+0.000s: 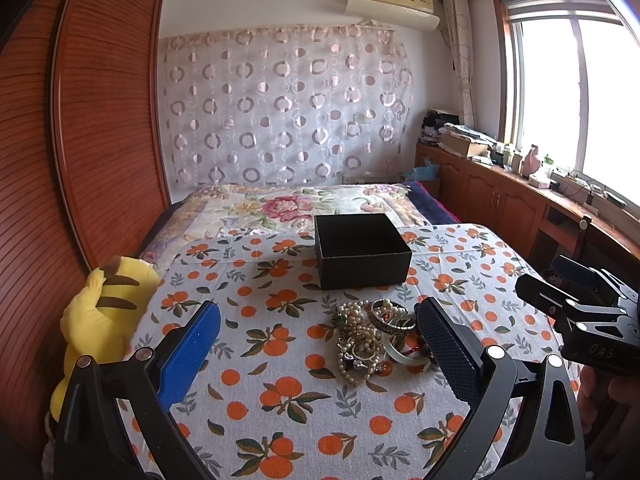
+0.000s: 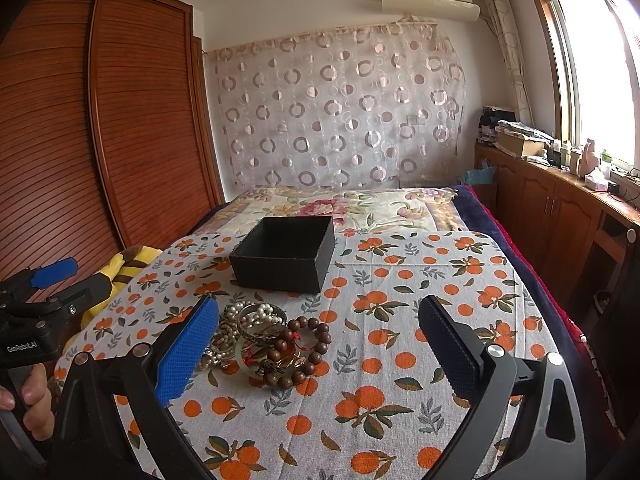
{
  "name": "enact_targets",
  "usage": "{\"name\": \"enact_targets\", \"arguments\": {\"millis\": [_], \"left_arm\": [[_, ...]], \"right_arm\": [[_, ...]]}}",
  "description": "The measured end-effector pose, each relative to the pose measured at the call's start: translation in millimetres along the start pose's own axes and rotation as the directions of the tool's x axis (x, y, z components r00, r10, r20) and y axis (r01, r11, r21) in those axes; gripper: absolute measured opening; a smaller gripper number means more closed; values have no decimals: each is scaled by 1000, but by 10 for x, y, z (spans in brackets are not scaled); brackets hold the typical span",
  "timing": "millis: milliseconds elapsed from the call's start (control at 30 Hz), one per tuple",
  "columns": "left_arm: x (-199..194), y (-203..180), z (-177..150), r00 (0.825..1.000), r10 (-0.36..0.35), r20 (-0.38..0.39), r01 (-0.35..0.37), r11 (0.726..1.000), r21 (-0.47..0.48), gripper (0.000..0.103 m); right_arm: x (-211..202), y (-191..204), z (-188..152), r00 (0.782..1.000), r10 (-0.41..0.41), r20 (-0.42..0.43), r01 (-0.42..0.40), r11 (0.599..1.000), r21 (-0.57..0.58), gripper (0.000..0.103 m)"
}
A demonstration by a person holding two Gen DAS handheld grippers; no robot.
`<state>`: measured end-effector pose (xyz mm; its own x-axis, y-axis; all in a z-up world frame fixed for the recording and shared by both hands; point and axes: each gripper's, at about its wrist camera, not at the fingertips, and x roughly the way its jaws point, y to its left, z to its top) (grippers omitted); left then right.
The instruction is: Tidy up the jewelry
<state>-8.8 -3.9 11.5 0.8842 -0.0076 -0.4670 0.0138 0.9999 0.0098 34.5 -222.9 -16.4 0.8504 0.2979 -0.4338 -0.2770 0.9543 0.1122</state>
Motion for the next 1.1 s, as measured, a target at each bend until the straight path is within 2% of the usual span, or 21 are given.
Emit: {"name": "enact_targets", "arguments": {"millis": [300,567,1100], "left_arm": [[11,-60,-33,1000,-4,-21,4,1000,1,96],[180,-8,-114,998,-13,-66,13,1000,-5,96],[508,-29,-329,983,-54,-174,57,998,12,96]], "right_arm": [[50,10,-20,1000,1,-18,-1,1000,0,101],[157,-39,-100,999,8,-45,-7,1000,5,101],[475,-125,-467,983,45,-180,-50,998,-27,101]]}}
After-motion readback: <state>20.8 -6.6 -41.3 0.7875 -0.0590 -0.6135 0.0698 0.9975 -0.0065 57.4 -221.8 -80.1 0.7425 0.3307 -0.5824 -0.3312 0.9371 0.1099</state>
